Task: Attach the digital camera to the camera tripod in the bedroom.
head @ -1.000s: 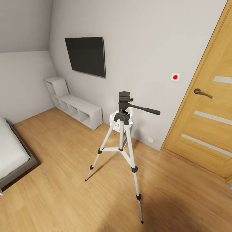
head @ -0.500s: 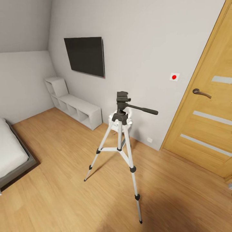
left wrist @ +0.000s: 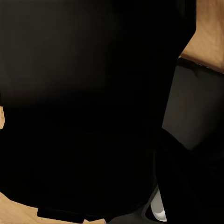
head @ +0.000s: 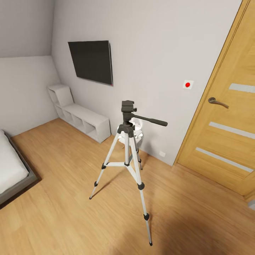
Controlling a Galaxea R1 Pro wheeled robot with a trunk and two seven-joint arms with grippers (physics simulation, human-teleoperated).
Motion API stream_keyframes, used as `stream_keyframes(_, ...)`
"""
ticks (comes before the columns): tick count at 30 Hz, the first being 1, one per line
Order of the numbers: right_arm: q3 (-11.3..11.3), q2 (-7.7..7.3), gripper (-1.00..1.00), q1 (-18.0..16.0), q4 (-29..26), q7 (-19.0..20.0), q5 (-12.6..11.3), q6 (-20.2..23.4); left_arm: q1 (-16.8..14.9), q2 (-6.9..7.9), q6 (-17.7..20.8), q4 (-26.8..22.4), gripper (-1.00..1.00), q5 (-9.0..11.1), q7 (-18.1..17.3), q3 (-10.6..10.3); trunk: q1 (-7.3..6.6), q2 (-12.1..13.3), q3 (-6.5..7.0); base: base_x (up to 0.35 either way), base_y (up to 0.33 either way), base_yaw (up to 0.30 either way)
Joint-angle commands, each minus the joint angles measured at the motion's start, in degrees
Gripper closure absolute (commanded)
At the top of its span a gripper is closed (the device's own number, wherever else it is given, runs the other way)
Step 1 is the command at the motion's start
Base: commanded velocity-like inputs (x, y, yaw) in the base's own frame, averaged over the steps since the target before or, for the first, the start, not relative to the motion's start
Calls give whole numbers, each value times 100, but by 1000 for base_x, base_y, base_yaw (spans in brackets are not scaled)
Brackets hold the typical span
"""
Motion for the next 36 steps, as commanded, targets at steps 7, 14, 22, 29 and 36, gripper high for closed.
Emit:
stream_keyframes(7,46,-21,-100,-8,18,-1,-27,-33,-4,1,-15,5,100,40,-19,-47,3,-10,-10,0,-1,165)
stream_keyframes(14,46,-23,-100,-8,18,10,-31,-25,-4,0,-15,5,100,40,-19,-47,3,-10,-10,0,0,86)
stream_keyframes(22,46,-25,-100,-8,18,7,-30,-24,-4,0,-15,5,100,40,-18,-47,3,-10,-10,0,0,8)
stream_keyframes(29,46,-26,-100,-8,18,10,-27,-29,-2,0,-15,5,100,40,-19,-47,3,-10,-10,0,0,0)
stream_keyframes(36,46,-16,-100,-8,18,6,-33,-32,-3,-3,-15,5,100,40,-19,-47,3,-10,-10,0,0,0)
